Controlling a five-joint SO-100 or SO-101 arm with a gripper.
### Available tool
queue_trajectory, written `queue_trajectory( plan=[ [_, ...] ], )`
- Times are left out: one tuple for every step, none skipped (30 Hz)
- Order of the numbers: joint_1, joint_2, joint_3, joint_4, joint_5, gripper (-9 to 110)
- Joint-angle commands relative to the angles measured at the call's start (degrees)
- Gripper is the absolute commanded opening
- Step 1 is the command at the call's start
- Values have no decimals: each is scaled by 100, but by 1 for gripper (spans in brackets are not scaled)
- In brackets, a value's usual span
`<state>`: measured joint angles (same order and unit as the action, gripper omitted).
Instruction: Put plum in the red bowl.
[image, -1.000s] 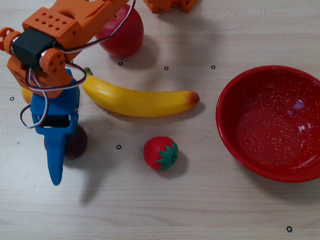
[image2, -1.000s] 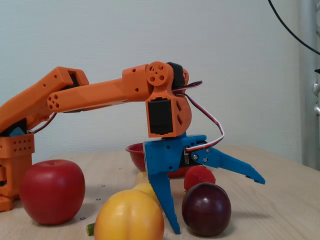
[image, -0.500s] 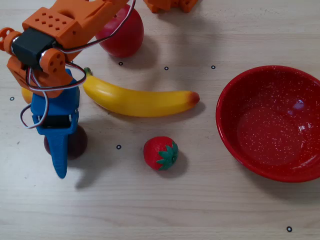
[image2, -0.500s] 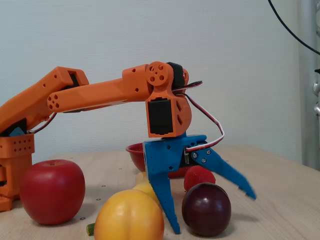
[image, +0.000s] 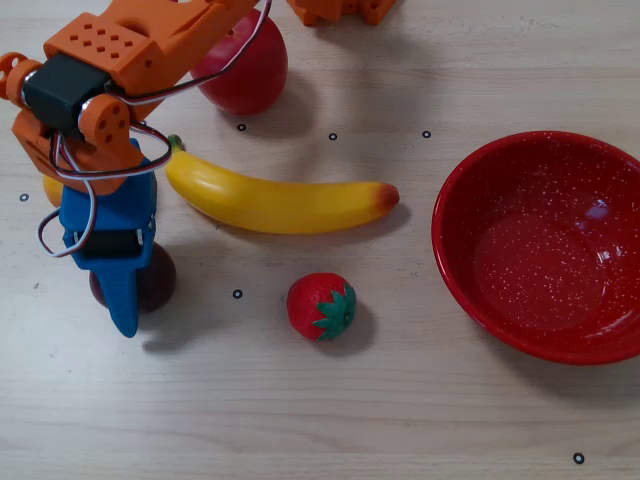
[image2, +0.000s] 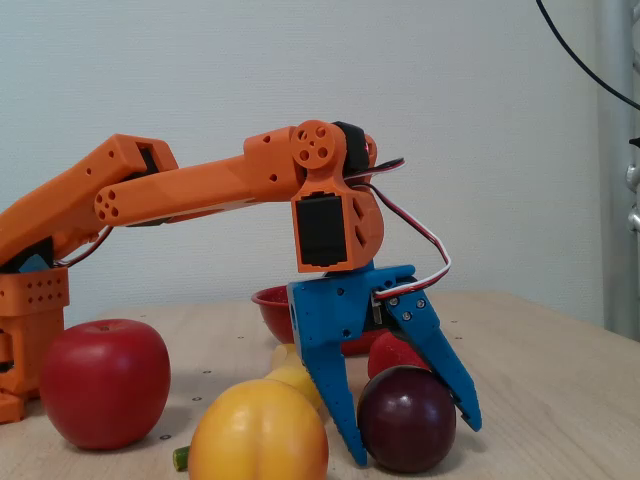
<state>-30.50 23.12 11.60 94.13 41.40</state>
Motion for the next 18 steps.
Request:
queue_trajectory(
  plan=[
    [0,475,-668,272,-105,0],
    [18,598,-677,343,-185,0],
    [53,721,-686,431,-246,0],
    [79,861,-686,536,-281,0],
    [114,1020,-650,624,-343,0],
    [141,1178,-598,721,-387,0],
    [167,1362,-527,773,-466,0],
    [202,1573,-413,817,-545,0],
    [237,1793,-272,853,-606,0],
    [281,2021,-123,861,-694,0],
    [316,2294,70,870,-756,0],
    [360,2566,290,870,-817,0],
    [404,2848,510,870,-879,0],
    [448,3129,756,870,-914,0],
    [492,3428,1011,870,-967,0],
    [545,3735,1274,861,-1011,0],
    [606,4043,1547,861,-1055,0],
    [659,4359,1837,835,-1143,0]
  ],
)
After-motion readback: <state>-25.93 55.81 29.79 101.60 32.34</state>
